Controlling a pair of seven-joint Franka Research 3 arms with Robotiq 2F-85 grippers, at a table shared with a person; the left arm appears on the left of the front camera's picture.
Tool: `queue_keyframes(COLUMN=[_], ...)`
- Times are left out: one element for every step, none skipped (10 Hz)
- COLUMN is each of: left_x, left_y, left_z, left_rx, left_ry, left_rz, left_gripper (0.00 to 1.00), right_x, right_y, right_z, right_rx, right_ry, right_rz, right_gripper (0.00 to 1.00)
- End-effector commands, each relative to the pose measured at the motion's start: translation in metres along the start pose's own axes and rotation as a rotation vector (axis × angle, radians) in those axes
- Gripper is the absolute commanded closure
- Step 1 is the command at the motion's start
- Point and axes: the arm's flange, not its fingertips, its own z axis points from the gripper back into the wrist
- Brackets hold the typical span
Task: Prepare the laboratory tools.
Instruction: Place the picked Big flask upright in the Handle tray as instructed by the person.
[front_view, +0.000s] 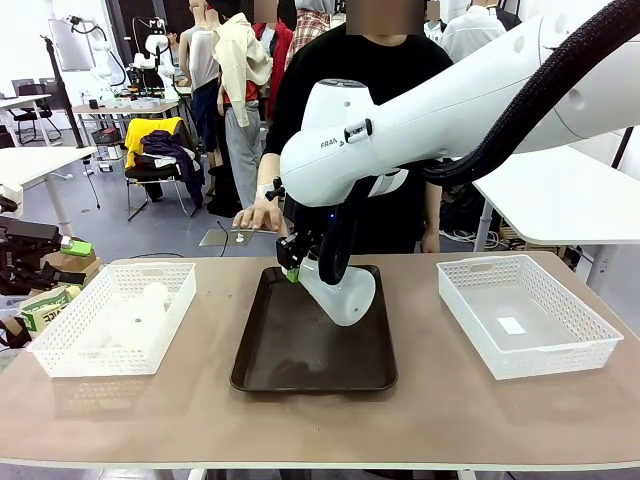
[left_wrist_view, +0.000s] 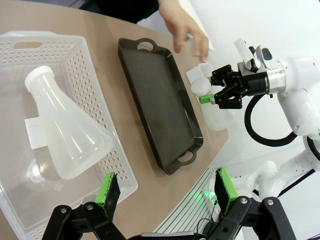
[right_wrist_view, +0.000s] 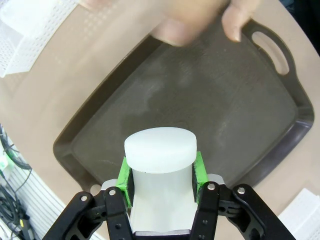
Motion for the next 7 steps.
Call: queue_keyframes(left_x=[-0.0001, -0.0001, -0.0001, -0.0001, -0.0001, -0.0001, -0.0001], left_y=[-0.0002, -0.0002, -0.0002, -0.0002, -0.0002, -0.0002, -0.0002], left_z=[0.0012, 0.0012, 0.0012, 0.0012, 0.0012, 0.0012, 0.0012], left_rx=[-0.015, -0.015, -0.015, -0.015, -0.015, -0.015, -0.015], left_ry=[-0.011, -0.011, -0.011, -0.011, -0.011, -0.011, -0.011], left_rz=[-0.008, -0.008, -0.008, -0.008, -0.008, -0.008, -0.008], left_gripper=[0.0, 0.0, 0.0, 0.0, 0.0, 0.0, 0.0], right_x=[0.0002, 0.0002, 0.0002, 0.0002, 0.0002, 0.0002, 0.0002], right_y=[0.0006, 0.0006, 0.0006, 0.0006, 0.0006, 0.0006, 0.0006], right_z=[0.0001, 0.0001, 0.0001, 0.0001, 0.0001, 0.0001, 0.0001], right_rx=[0.001, 0.001, 0.001, 0.001, 0.001, 0.001, 0.001], right_ry=[-0.001, -0.001, -0.001, -0.001, -0.001, -0.001, -0.001], right_rz=[0.002, 0.002, 0.002, 0.002, 0.002, 0.002, 0.002], right_gripper=[1.0, 1.0, 1.0, 1.0, 1.0, 1.0, 1.0])
